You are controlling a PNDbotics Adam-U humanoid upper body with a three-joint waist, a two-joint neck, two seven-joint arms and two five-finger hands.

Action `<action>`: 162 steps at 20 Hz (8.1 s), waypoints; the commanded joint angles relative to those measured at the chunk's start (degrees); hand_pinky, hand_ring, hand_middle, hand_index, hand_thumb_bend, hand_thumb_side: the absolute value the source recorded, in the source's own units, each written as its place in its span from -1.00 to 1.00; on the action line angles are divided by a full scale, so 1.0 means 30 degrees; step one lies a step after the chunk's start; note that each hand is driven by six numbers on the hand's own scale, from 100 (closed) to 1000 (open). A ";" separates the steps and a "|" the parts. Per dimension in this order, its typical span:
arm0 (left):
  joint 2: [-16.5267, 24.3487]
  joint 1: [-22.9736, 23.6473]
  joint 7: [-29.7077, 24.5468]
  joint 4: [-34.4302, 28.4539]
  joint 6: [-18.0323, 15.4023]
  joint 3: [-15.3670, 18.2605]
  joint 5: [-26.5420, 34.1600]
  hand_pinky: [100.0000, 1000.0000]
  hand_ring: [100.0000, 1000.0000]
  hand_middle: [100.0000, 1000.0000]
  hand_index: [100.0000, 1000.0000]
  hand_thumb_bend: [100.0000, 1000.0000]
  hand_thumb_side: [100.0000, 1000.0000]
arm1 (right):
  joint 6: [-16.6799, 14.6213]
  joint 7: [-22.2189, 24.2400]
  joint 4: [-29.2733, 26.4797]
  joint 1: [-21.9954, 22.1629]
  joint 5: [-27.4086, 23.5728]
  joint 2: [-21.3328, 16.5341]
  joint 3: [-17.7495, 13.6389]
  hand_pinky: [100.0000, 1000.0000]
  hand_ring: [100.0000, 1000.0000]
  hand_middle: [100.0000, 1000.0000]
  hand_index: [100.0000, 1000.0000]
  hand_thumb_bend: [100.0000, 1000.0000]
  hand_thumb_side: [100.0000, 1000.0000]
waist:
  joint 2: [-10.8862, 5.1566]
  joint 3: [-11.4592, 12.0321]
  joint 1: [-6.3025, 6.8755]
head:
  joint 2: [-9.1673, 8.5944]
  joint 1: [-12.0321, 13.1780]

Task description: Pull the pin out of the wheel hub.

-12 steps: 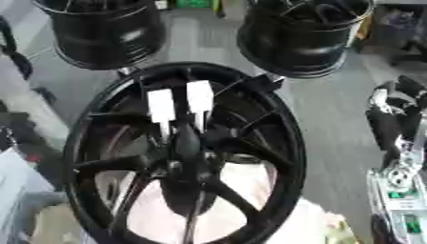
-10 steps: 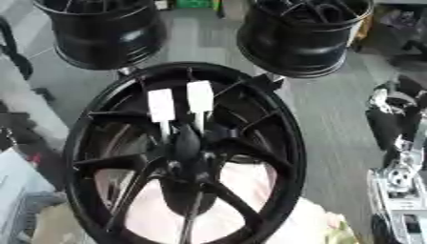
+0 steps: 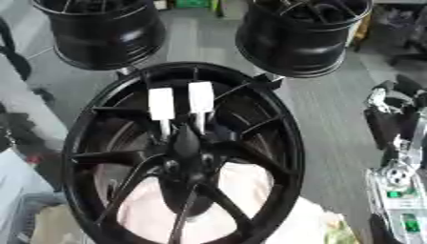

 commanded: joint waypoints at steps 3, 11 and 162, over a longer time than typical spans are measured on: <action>0.2055 -0.1815 -0.0587 -0.0562 -0.1256 -0.0581 0.0783 0.36 0.25 0.31 0.55 -1.00 0.32 | 0.0034 0.0095 -0.0200 -0.0072 0.0005 -0.0335 -0.0042 -0.11 0.05 0.24 0.46 -1.00 -0.58 | -0.0297 -0.0129 0.0148 | -0.0045 0.0089; 0.8368 -0.8554 -0.3769 0.1801 -0.6849 -0.4997 0.3189 0.47 0.40 0.45 0.68 -1.00 -0.16 | 0.0107 0.0344 -0.0125 -0.0028 0.0102 -0.0542 0.0154 -0.12 0.05 0.23 0.46 -1.00 -0.57 | -0.0540 -0.0645 0.0518 | -0.0045 0.0355; 0.4413 -0.1886 0.2598 0.2936 -0.1484 0.1725 0.3407 0.34 0.20 0.20 0.43 -1.00 0.56 | 0.0398 0.0594 0.0172 0.0134 0.0013 -0.0492 -0.0047 -0.10 0.04 0.22 0.45 -1.00 -0.49 | -0.0653 0.0028 0.0075 | -0.0045 0.0307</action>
